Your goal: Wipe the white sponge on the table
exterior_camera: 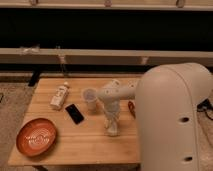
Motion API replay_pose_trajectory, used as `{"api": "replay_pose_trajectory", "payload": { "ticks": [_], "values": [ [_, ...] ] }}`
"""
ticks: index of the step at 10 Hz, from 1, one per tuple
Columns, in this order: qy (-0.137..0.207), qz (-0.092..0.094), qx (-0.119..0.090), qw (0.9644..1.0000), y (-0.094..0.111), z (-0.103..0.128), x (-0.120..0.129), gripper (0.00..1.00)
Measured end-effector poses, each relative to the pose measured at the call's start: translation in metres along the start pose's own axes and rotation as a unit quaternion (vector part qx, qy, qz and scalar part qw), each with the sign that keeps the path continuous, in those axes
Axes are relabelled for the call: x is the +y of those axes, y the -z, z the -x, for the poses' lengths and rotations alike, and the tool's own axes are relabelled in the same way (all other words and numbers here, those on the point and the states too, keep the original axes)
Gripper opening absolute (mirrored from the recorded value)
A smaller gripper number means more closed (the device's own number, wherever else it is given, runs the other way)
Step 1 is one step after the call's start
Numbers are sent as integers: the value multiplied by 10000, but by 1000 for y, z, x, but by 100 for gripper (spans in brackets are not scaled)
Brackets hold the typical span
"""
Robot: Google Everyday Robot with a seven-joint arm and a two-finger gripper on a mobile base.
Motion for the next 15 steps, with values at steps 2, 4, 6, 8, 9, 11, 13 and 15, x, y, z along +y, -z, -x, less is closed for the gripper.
{"api": "replay_pose_trajectory", "payload": {
  "ticks": [2, 4, 6, 8, 9, 11, 13, 15],
  "values": [
    [281, 21, -71, 9996, 5, 18, 20, 0],
    [592, 80, -106, 9982, 6, 26, 50, 0],
    [881, 179, -156, 9958, 6, 26, 79, 0],
    [1168, 320, -192, 9925, 6, 21, 107, 0],
    [1241, 351, -192, 9915, 7, 17, 113, 0],
    [1391, 411, -164, 9893, 9, 6, 121, 0],
    [1433, 446, -93, 9886, 12, -17, 119, 0],
    [1289, 476, 63, 9905, 8, -43, 105, 0]
  ]
}}
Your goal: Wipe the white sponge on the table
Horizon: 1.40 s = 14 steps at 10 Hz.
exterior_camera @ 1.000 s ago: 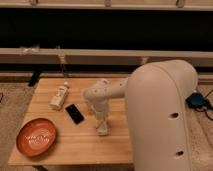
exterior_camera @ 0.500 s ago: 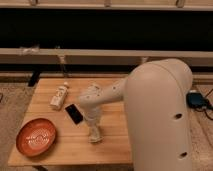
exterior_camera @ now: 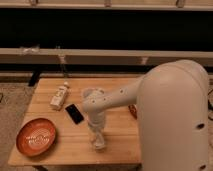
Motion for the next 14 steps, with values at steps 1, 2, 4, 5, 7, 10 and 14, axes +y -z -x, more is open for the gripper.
{"api": "replay_pose_trajectory", "payload": {
  "ticks": [1, 2, 4, 5, 7, 10, 14],
  "values": [
    [-80, 12, 72, 9999, -3, -10, -3, 0],
    [-196, 10, 170, 9997, -7, -19, -7, 0],
    [-450, 5, 374, 9983, -19, -38, -16, 0],
    [-655, -5, 449, 9968, -23, -49, -26, 0],
    [-882, -42, 538, 9946, -27, -60, -39, 0],
    [-878, -47, 549, 9946, -25, -61, -40, 0],
    [-1126, -140, 560, 9920, -26, -68, -60, 0]
  ]
}}
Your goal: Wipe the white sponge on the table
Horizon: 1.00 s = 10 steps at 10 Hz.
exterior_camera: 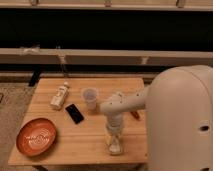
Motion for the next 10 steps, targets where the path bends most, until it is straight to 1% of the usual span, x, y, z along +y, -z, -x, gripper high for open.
{"api": "replay_pose_trajectory", "payload": {
  "ticks": [2, 5, 9, 10],
  "values": [
    [-12, 4, -4, 10000, 1, 0, 0, 0],
    [-129, -84, -31, 9999, 1, 3, -14, 0],
    [-137, -87, -54, 9999, 3, 5, -15, 0],
    [-149, -136, -89, 9998, 5, 7, -20, 0]
  ]
}}
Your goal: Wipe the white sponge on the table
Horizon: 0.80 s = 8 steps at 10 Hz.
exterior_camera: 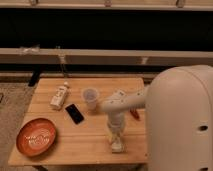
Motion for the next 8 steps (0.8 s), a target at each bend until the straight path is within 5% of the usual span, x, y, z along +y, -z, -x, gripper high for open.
{"api": "replay_pose_trajectory", "payload": {
  "ticks": [5, 8],
  "values": [
    [-1, -312, -339, 9989, 24, 62, -60, 0],
    [164, -385, -414, 9983, 27, 92, -60, 0]
  ]
}}
